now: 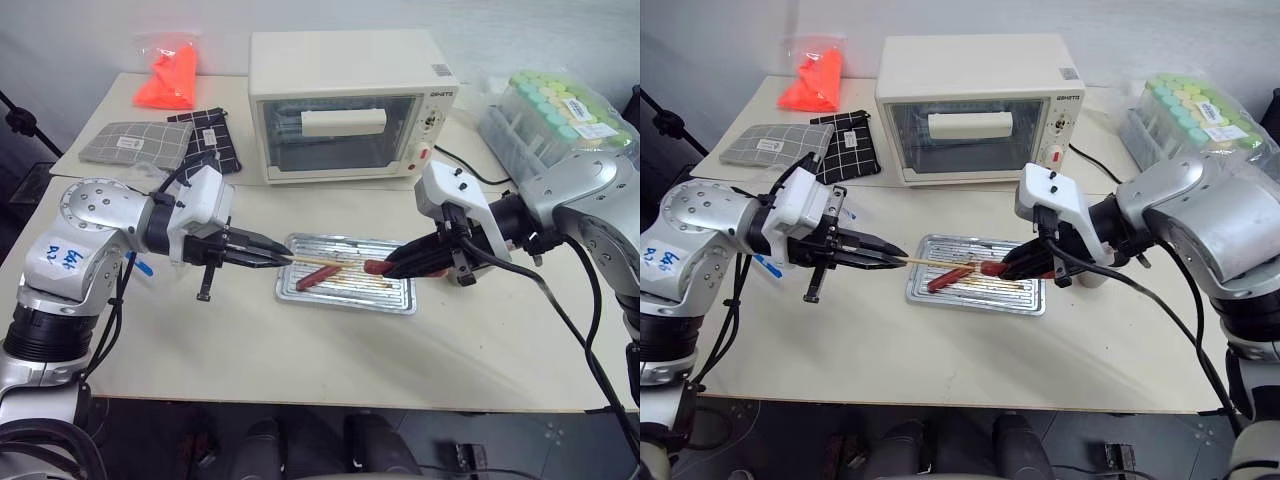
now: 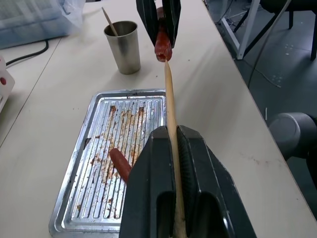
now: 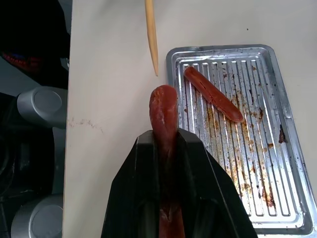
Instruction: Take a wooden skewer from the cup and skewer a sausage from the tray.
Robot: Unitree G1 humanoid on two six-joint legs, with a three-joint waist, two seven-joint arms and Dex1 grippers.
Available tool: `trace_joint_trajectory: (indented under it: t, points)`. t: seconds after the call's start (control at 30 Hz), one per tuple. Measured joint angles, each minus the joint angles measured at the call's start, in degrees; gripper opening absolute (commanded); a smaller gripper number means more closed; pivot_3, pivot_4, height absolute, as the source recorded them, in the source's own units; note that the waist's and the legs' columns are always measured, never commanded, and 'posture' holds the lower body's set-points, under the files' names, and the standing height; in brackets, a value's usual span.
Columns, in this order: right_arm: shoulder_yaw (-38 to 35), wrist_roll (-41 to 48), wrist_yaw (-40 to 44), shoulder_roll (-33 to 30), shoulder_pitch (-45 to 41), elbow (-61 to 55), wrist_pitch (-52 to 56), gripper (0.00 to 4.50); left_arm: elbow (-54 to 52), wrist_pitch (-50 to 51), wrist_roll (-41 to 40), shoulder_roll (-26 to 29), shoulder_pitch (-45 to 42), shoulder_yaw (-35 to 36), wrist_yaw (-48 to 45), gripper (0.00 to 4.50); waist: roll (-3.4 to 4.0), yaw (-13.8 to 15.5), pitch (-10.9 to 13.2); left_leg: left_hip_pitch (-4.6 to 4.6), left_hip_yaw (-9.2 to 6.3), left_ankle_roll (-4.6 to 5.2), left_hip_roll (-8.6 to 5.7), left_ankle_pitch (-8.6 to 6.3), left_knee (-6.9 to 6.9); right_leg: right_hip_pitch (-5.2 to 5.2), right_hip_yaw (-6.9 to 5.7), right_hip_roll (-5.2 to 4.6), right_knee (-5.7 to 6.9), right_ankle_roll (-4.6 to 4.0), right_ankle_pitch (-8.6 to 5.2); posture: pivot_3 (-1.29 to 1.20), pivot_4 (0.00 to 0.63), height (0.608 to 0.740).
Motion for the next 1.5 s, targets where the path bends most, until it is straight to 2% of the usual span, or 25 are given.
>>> trace_joint_trajectory:
  t: [0.43,1.5]
  points:
    - [-0.22,2.17,-2.28,0.82,-1.34,-0.01,1.88,0.23,0.36,-0.89,1.46,-2.4,-2.05,-1.28,-1.1,0.0,0.0,0.04,0.0,-0.01,-0.01,0.0,-0.01,0.0,0.02,0.0,-0.01,0.0,0.03,0.0,0.0,0.0,0.15,0.74]
    - [-0.22,1.84,-2.52,-0.41,1.58,-0.26,-0.28,0.23,2.95,-3.19,2.75,-1.78,-3.95,-1.17,-3.28,0.0,0.0,0.02,0.0,-0.01,-0.01,0.0,0.0,0.0,0.04,0.0,-0.01,0.0,0.07,0.0,0.0,0.0,0.15,0.74]
